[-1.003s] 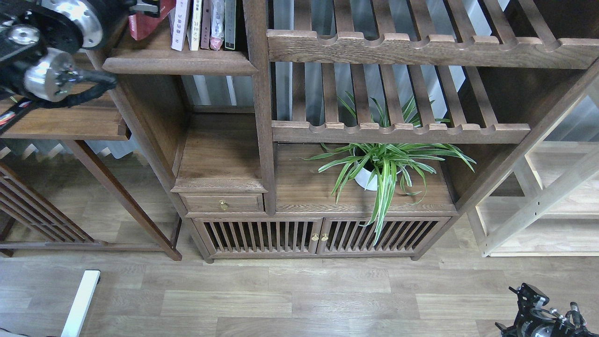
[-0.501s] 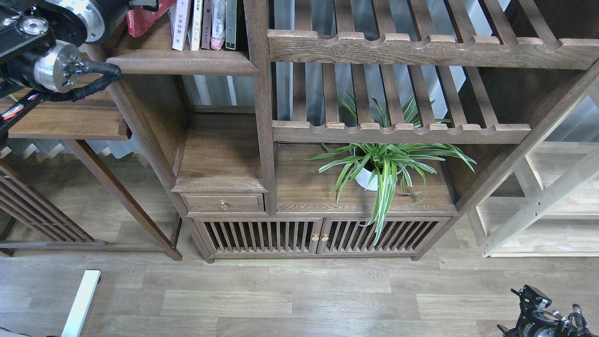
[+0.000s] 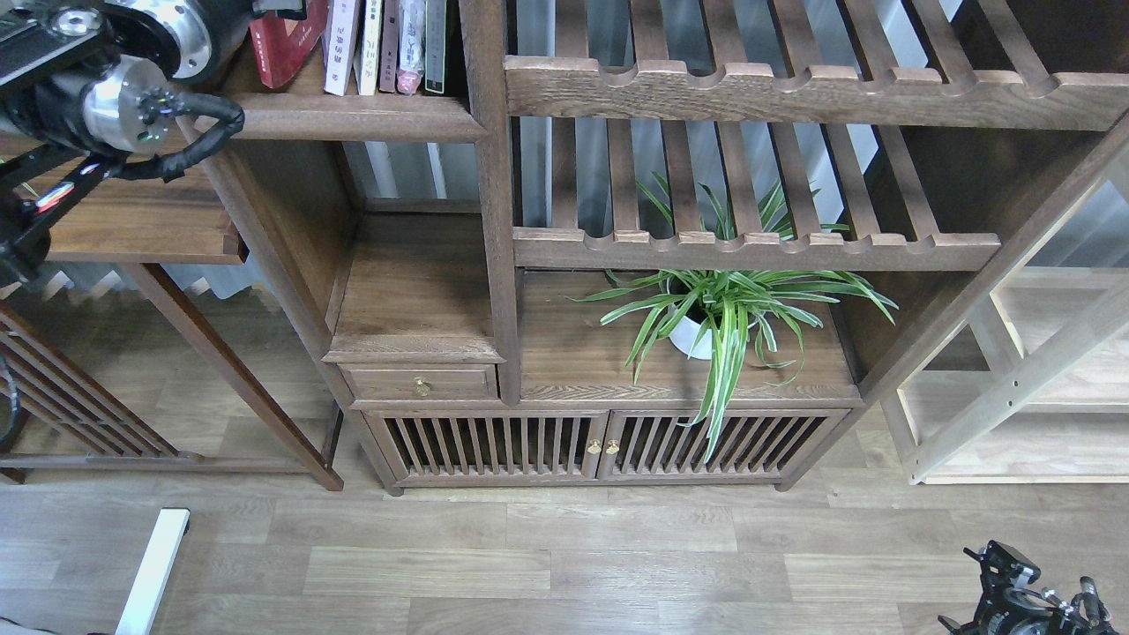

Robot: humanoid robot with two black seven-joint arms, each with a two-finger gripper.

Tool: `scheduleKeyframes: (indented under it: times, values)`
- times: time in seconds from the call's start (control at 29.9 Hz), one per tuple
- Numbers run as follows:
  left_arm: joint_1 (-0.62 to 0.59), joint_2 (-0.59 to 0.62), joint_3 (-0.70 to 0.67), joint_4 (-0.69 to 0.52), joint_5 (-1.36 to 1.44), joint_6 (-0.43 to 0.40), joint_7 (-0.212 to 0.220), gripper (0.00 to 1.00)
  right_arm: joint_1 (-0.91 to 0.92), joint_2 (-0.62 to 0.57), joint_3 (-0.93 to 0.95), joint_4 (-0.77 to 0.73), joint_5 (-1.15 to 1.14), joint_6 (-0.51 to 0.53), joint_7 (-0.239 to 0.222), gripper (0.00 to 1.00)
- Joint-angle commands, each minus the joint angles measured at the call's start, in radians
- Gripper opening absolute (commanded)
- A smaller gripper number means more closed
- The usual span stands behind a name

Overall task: Organize books on shelf
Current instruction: 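Push the red book into the upper shelf beside the white books, then press the red book further into the shelf with the left gripper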

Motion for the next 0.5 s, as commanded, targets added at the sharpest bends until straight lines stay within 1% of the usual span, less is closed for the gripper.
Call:
scheduleKeyframes:
  times: [0.0, 0.23, 0.47]
  values:
    - [-0.009, -0.03, 0.002, 0.033, -0.002, 0.0, -0.004, 0.0, -0.002, 0.0, 0.001, 0.0, 0.001, 0.0, 0.0, 1.0]
    - [-0.006, -0.073, 0.02, 0.066, 0.002, 0.0, -0.013, 0.0, -0.002, 0.0, 0.001, -0.002, 0.001, 0.0, 0.0, 1.0]
    - [-0.007, -0.136, 0.02, 0.135, 0.01, 0.0, -0.017, 0.0, -0.002, 0.0, 0.002, 0.0, 0.001, 0.0, 0.0, 1.0]
